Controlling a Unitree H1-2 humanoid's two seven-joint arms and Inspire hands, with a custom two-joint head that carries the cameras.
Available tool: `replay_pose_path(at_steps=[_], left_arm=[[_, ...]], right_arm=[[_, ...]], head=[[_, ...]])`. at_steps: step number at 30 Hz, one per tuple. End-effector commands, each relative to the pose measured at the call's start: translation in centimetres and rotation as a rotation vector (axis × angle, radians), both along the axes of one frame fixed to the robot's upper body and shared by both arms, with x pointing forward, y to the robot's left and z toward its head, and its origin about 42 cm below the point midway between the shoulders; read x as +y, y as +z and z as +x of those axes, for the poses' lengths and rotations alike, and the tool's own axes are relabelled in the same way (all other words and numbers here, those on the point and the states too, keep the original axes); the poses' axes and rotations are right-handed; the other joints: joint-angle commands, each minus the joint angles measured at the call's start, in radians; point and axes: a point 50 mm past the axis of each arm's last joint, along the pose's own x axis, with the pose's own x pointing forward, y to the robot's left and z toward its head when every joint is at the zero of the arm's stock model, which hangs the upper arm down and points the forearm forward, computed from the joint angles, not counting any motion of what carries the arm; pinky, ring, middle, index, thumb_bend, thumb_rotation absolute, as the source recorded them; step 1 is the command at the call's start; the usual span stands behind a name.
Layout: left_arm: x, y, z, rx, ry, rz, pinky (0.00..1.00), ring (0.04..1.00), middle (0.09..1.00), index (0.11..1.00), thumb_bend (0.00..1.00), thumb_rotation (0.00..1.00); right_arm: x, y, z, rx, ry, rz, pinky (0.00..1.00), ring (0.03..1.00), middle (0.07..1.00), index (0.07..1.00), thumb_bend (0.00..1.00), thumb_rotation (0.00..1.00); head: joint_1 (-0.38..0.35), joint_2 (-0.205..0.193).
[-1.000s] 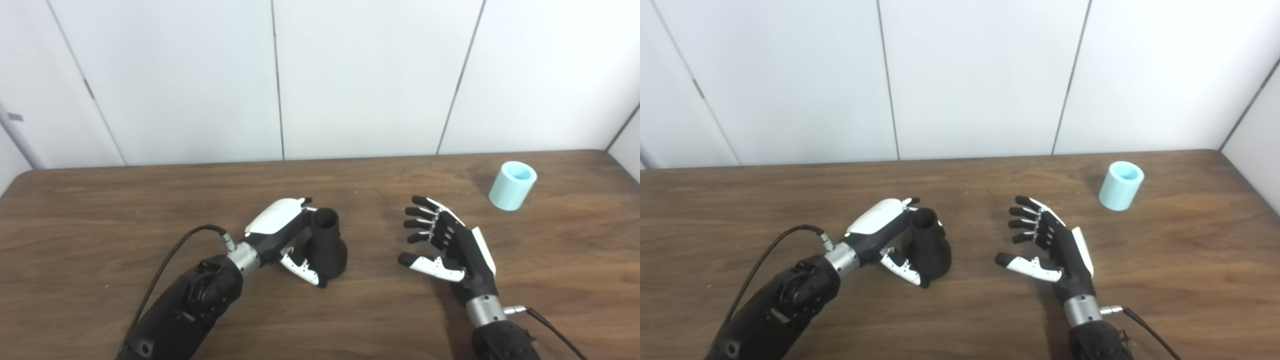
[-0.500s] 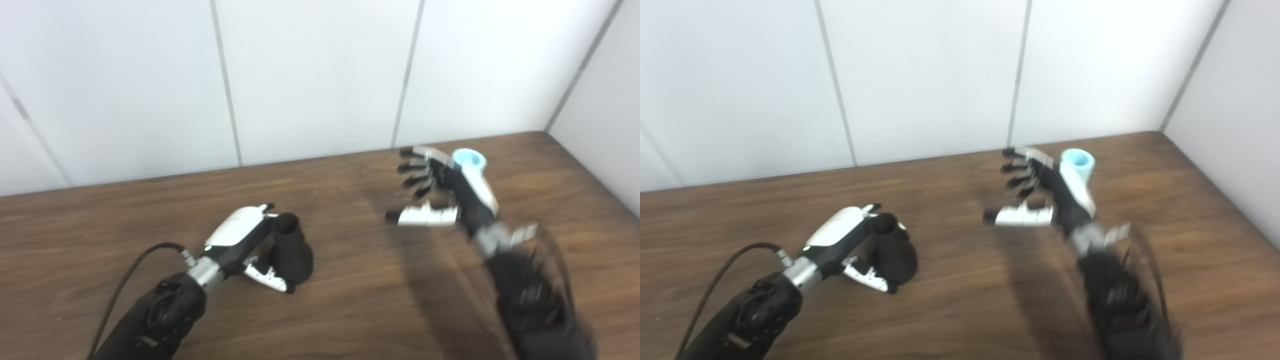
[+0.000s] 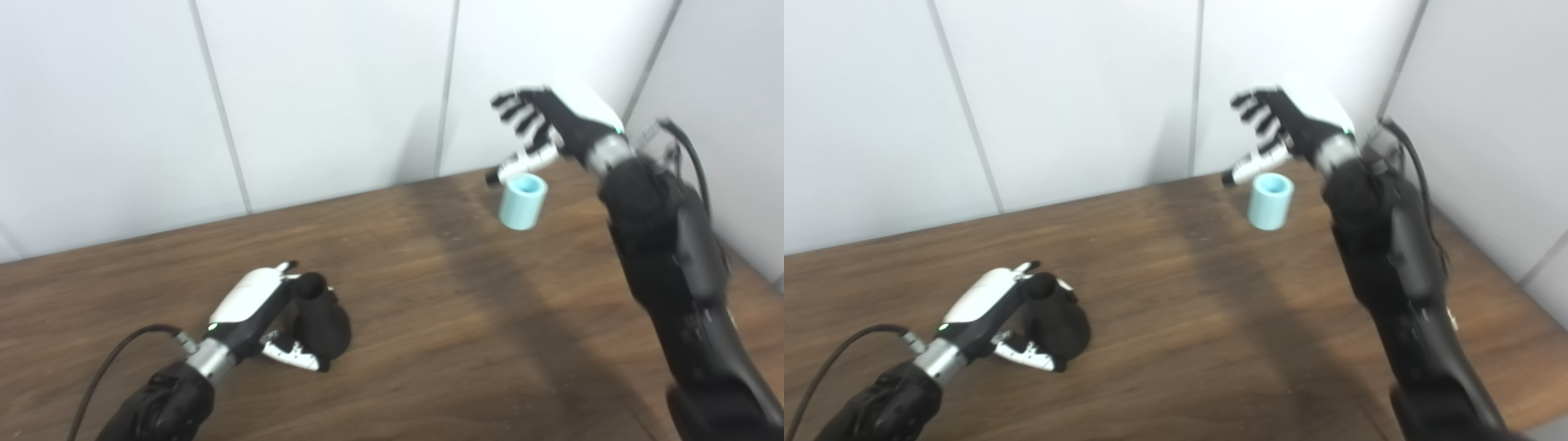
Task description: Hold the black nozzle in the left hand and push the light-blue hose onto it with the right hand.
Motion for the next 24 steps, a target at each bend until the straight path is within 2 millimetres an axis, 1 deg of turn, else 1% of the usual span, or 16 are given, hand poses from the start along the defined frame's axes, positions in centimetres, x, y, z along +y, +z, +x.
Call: replay_pose_path(at_steps=[1,3,6,8,11,12,13,16,20,23,24], left_arm=[[0.9,-4.4,-2.3,0.127,-0.062,0.123,0.98,0.590,0.489,0.482,0.53,0.00],[1.1,-4.3,-2.3,0.125,-0.066,0.116,0.97,0.589,0.488,0.482,0.53,0.00],[1.2,-4.3,-2.2,0.120,-0.069,0.110,0.97,0.588,0.486,0.483,0.53,0.00],[1.3,-4.4,-2.2,0.116,-0.071,0.106,0.97,0.588,0.484,0.484,0.53,0.00],[1.4,-4.5,-2.2,0.112,-0.074,0.105,0.97,0.587,0.482,0.485,0.53,0.00],[1.5,-4.5,-2.2,0.110,-0.074,0.105,0.96,0.585,0.481,0.486,0.53,0.00],[1.5,-4.4,-2.1,0.109,-0.075,0.105,0.96,0.585,0.480,0.486,0.53,0.00],[1.6,-4.3,-2.0,0.108,-0.075,0.106,0.96,0.583,0.480,0.486,0.53,0.00],[1.7,-4.2,-2.1,0.109,-0.074,0.107,0.96,0.583,0.481,0.486,0.53,0.00],[1.8,-4.3,-2.2,0.111,-0.072,0.111,0.96,0.583,0.483,0.485,0.53,0.00],[1.7,-4.4,-2.2,0.112,-0.071,0.111,0.96,0.583,0.483,0.485,0.53,0.00]], right_arm=[[0.0,2.3,1.3,-0.020,-0.032,-0.077,0.52,0.641,0.718,0.744,0.80,0.14],[-0.2,2.8,2.3,0.016,-0.044,-0.110,0.52,0.643,0.719,0.740,0.80,0.11],[-0.7,3.3,3.1,0.063,-0.052,-0.123,0.53,0.663,0.731,0.742,0.81,0.11],[-1.4,3.8,4.1,0.118,-0.062,-0.120,0.54,0.692,0.751,0.751,0.83,0.12],[-2.1,4.0,5.0,0.162,-0.068,-0.113,0.59,0.744,0.780,0.769,0.87,0.14],[-2.3,4.1,5.4,0.173,-0.071,-0.105,0.62,0.774,0.792,0.775,0.89,0.15],[-2.7,4.1,5.7,0.184,-0.074,-0.096,0.63,0.779,0.794,0.775,0.89,0.15],[-3.1,3.8,6.4,0.207,-0.081,-0.076,0.66,0.803,0.799,0.784,0.91,0.15],[-3.3,2.7,6.8,0.249,-0.084,-0.068,0.70,0.827,0.807,0.788,0.93,0.16],[-3.5,1.7,7.0,0.287,-0.087,-0.092,0.75,0.874,0.830,0.796,0.94,0.20],[-3.6,1.5,7.0,0.299,-0.087,-0.106,0.76,0.880,0.836,0.798,0.95,0.22]], head=[[-0.005,-0.003],[-0.008,-0.005],[-0.010,-0.008],[-0.013,-0.010],[-0.017,-0.013],[-0.020,-0.013],[-0.021,-0.014],[-0.022,-0.013],[-0.026,-0.012],[-0.027,-0.011],[-0.026,-0.010]])
